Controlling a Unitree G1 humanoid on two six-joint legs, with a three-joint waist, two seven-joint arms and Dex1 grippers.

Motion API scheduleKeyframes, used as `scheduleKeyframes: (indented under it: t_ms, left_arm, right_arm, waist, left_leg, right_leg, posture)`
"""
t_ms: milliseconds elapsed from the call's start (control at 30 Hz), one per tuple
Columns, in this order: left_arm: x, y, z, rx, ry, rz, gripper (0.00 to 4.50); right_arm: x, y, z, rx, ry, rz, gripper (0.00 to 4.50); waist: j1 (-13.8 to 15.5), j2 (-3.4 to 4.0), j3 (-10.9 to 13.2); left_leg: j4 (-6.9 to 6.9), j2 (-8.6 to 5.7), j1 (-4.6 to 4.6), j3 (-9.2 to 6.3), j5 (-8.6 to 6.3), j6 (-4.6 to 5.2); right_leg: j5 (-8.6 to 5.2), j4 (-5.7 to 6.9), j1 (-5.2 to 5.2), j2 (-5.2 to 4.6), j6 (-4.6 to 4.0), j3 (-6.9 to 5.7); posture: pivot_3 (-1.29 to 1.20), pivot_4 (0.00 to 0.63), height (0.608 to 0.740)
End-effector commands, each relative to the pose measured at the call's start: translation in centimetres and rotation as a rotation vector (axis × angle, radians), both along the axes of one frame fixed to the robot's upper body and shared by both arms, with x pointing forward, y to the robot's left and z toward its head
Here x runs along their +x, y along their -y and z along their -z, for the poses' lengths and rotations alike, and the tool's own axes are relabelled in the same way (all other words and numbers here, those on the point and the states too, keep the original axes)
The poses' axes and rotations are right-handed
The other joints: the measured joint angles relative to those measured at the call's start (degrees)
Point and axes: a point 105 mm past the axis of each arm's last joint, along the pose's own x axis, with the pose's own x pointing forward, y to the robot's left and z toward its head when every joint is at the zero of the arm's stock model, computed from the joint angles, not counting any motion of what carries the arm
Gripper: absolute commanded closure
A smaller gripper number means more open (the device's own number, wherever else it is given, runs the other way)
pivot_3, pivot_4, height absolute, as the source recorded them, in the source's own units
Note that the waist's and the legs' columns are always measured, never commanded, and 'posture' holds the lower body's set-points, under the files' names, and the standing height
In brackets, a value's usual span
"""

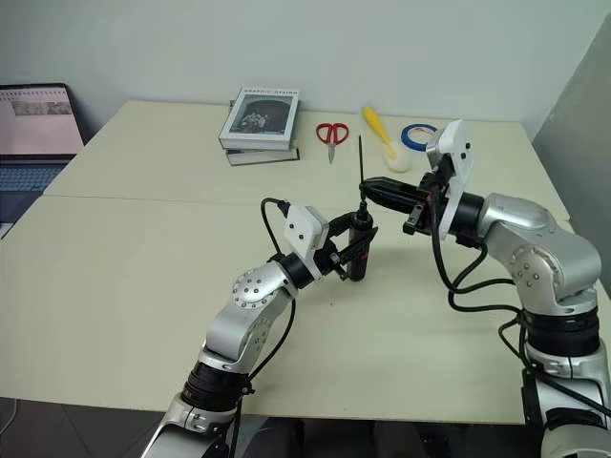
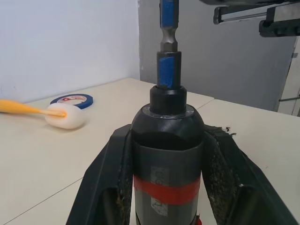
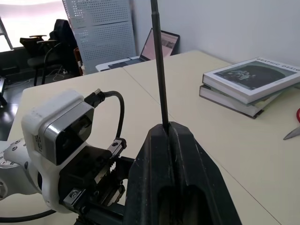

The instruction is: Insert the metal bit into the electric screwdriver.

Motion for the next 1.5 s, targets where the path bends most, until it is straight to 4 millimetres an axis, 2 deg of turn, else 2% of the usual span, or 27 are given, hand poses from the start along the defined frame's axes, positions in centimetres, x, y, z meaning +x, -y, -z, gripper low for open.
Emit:
scheduleKeyframes:
  t_ms: [33, 500, 1100, 1500]
  left_arm:
    - [-0.4, 0.51, -1.04, -0.02, 0.036, 0.015, 2.84]
    - [-0.36, 0.43, -1.02, -0.017, 0.038, 0.016, 2.84]
    - [-0.45, 0.5, -1.08, -0.015, 0.04, 0.022, 2.84]
    - [-0.53, 0.56, -1.09, -0.012, 0.041, 0.032, 2.84]
  right_arm:
    - [-0.36, -0.32, 1.03, -0.028, -0.045, -0.051, 4.5]
    - [-0.5, -0.11, 0.59, 0.005, -0.039, -0.065, 4.5]
    - [-0.41, 0.09, 1.01, -0.028, -0.039, -0.08, 4.5]
    - [-0.47, 0.05, 0.19, 0.015, -0.033, -0.08, 2.0]
  waist:
    - [0.0, 0.0, 0.0]
    - [0.0, 0.0, 0.0]
    - [0.0, 0.0, 0.0]
    - [0.0, 0.01, 0.0]
  left_leg:
    - [0.0, 0.0, 0.0, 0.0, 0.0, 0.0]
    - [0.0, 0.0, -0.02, 0.0, 0.0, 0.0]
    - [0.0, 0.0, -0.02, 0.0, 0.0, 0.0]
    - [-0.01, 0.0, -0.13, -0.01, 0.0, 0.0]
  right_leg:
    - [0.0, -0.01, 0.0, 0.0, 0.0, 0.0]
    - [0.0, -0.03, 0.0, 0.0, 0.01, 0.0]
    - [0.0, -0.03, 0.0, 0.0, 0.02, 0.0]
    - [0.0, -0.09, -0.07, 0.0, 0.02, -0.01]
  posture:
    - [0.0, 0.15, 0.74]
    - [0.0, 0.15, 0.74]
    - [0.0, 0.15, 0.74]
    - [0.0, 0.15, 0.74]
